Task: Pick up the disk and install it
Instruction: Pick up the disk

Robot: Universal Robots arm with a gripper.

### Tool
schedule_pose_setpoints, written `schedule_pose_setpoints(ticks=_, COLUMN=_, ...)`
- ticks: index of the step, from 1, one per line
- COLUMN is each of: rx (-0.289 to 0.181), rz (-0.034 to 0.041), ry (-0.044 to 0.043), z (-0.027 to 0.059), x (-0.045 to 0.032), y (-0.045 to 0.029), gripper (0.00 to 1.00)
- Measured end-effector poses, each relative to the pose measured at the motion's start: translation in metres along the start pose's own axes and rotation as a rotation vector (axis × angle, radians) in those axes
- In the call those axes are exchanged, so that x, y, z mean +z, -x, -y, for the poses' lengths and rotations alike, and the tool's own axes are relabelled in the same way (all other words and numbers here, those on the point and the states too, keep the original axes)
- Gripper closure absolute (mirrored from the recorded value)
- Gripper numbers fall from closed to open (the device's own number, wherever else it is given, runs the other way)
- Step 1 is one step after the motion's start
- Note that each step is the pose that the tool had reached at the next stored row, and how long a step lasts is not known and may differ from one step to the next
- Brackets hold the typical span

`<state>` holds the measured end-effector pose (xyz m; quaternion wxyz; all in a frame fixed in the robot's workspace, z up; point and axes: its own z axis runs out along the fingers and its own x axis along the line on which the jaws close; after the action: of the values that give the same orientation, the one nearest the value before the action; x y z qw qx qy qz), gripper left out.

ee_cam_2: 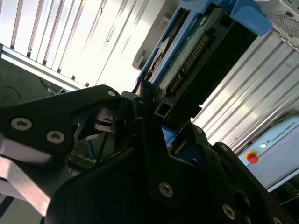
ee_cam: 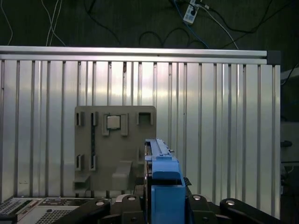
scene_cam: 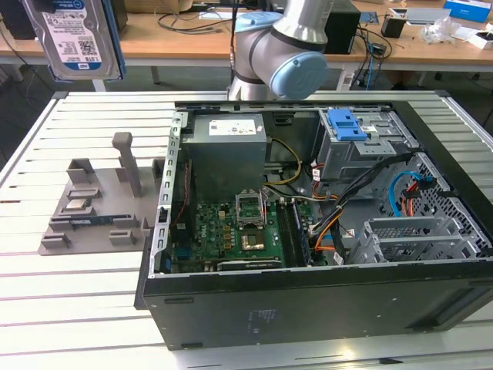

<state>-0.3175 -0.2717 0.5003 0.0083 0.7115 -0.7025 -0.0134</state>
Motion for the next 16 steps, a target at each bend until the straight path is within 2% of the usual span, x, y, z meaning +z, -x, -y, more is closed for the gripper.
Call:
schedule_pose_setpoints(ticks=7, rx=0.000, rz=0.0000, ry=0.0005, z=0.0233, x=-0.0007, y=-0.0003, gripper=0.63)
schedule_pose_setpoints(ticks=11, rx=0.000, rz=0.0000, ry=0.0009, z=0.0414, x=-0.0013, y=-0.0005, gripper=0.63)
schedule_pose_setpoints(ticks=16, rx=0.000, rz=-0.0001, ry=0.0013, z=0.0556, x=-0.0018, y=-0.0007, gripper=0.63)
